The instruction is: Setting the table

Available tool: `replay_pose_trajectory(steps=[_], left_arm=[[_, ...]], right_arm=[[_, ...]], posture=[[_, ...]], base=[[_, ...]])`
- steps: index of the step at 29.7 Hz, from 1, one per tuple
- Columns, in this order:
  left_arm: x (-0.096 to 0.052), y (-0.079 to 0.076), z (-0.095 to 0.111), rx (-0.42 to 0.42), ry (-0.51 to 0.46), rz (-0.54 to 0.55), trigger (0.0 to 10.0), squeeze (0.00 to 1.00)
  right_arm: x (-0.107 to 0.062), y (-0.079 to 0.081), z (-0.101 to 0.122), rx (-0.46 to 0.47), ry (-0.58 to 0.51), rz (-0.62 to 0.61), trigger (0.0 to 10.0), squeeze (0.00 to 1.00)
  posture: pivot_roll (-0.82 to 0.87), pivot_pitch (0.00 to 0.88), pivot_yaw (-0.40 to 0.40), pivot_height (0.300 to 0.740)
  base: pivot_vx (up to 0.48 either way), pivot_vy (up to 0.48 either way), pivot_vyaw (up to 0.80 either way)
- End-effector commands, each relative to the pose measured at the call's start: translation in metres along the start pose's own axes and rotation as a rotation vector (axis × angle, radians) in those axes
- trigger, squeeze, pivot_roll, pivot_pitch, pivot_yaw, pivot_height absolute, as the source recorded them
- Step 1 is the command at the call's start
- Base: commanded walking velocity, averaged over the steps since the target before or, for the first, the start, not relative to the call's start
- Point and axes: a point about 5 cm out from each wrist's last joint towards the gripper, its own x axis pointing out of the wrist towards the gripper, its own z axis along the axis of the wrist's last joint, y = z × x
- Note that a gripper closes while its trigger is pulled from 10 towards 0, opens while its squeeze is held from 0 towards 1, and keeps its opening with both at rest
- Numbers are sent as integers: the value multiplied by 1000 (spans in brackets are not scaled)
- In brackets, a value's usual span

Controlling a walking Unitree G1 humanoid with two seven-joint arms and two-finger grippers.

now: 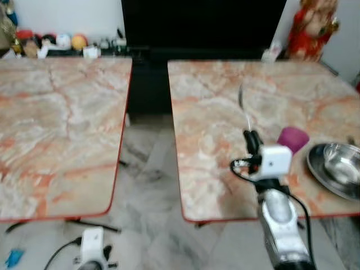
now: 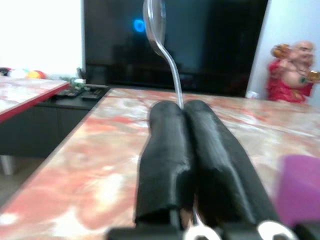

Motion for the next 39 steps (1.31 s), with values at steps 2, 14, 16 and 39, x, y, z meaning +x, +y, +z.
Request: replay_pose_trajectory(steps=[2, 14, 16, 39], left_arm=[[-1, 10, -2, 4, 9, 26, 10000, 0], [-1, 10, -2, 6, 7, 26, 10000, 0], [-1, 9, -2, 7, 6, 26, 10000, 0], [-1, 9, -2, 19, 12, 10, 10000, 0]], right_arm=[[6, 8, 9, 37, -32, 15, 10000, 0], [14, 3, 21, 49, -67, 5, 10000, 0], [16, 2, 24, 49, -76, 4, 10000, 0], [23, -24, 43, 103, -137, -166, 10000, 0]], posture=[[84, 0, -47, 740], [80, 0, -46, 740], [80, 0, -46, 740], [82, 0, -12, 740]], base=[[0, -306, 209], [0, -300, 0], [0, -300, 0], [0, -300, 0]])
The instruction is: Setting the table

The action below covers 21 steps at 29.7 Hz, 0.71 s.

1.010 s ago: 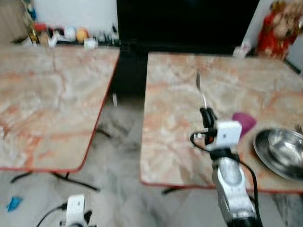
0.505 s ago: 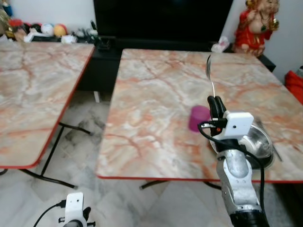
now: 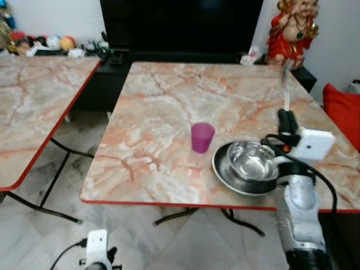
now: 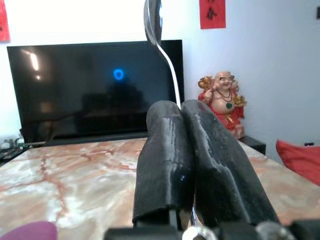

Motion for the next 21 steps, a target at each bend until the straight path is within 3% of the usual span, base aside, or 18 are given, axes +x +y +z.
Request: replay_pose_trajectory(steps=[1, 13, 21], left_arm=[[-1, 5, -3, 17, 18, 3, 10000, 0], [2, 21, 16, 102, -7, 2, 10000, 0], [4, 19, 22, 92, -19, 1, 10000, 0]], right_arm=[[2, 7, 2, 11, -12, 7, 10000, 0], [-6, 15, -14, 45, 23, -60, 10000, 0], [2, -5, -10, -18, 18, -90, 10000, 0]], posture=[[84, 0, -8, 740], [109, 0, 74, 740], [90, 0, 53, 740]], base=[[0, -300, 0], [0, -298, 0], [0, -31, 0]])
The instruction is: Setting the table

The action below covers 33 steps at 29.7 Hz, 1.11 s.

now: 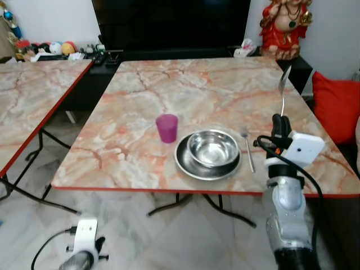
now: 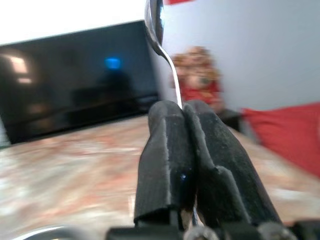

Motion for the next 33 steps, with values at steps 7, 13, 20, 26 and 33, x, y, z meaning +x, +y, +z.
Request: replay_pose_trajectory(steps=[7, 13, 20, 26, 33], left_arm=[[-3, 3, -11, -25, 33, 17, 10000, 0], [-4, 1, -15, -42, 41, 27, 10000, 0], [-4, 4, -16, -43, 52, 38, 10000, 0], [-6, 8, -19, -58, 56, 56, 10000, 0], [-8, 10, -26, -67, 77, 66, 10000, 0]], right_arm=[[21, -11, 11, -58, -18, 0, 10000, 0], [30, -14, 12, -104, 4, 8, 10000, 0], [51, -29, 20, -143, 22, -51, 10000, 0], [51, -25, 18, -149, 35, -31, 10000, 0], [48, -22, 13, -144, 54, -26, 10000, 0]], posture=[[81, 0, 40, 740], [82, 0, 34, 740], [74, 0, 37, 740], [77, 0, 33, 740], [76, 0, 31, 740]], base=[[0, 0, 0], [0, 0, 0], [0, 0, 0], [0, 0, 0], [0, 0, 0]])
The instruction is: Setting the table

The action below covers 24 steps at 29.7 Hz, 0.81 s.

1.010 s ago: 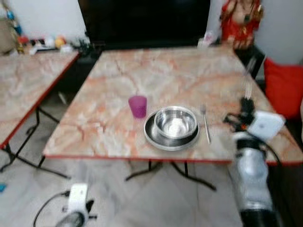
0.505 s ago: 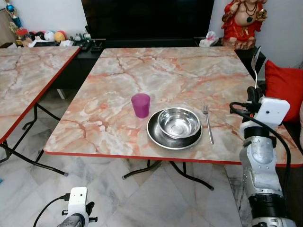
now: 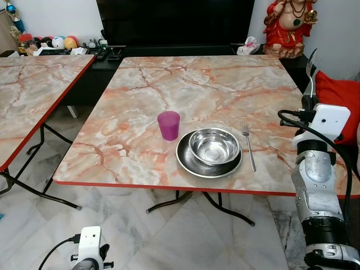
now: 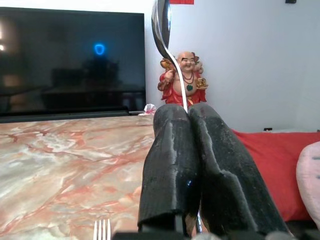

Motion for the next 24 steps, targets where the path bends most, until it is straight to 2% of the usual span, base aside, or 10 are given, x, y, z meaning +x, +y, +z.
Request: replay_pose_trajectory(steps=[1, 7, 9, 14, 20, 24], left_arm=[[-2, 7, -6, -14, 31, 24, 10000, 0], [-6, 10, -17, -4, 53, 14, 10000, 0], [-11, 15, -32, 27, 84, 4, 10000, 0], [-21, 27, -51, 31, 128, 28, 10000, 0], [-23, 26, -55, 36, 139, 21, 10000, 0], [-20, 22, -52, 38, 131, 9, 10000, 0]], right_arm=[[-1, 3, -2, 3, 16, 7, 10000, 0], [-1, 1, -1, -9, 10, 16, 10000, 0], [0, -1, 0, -11, 9, 12, 10000, 0], [-1, 1, -1, -5, 11, 19, 10000, 0], [0, 2, -2, -10, 16, 26, 10000, 0], [0, 1, 1, -31, -4, 30, 10000, 0]], posture=[[76, 0, 31, 740], [66, 0, 26, 740], [65, 0, 25, 740], [75, 0, 15, 740], [75, 0, 11, 740], [68, 0, 8, 740]], base=[[0, 0, 0], [0, 0, 0], [120, 0, 0], [0, 0, 0], [0, 0, 0], [255, 0, 0]])
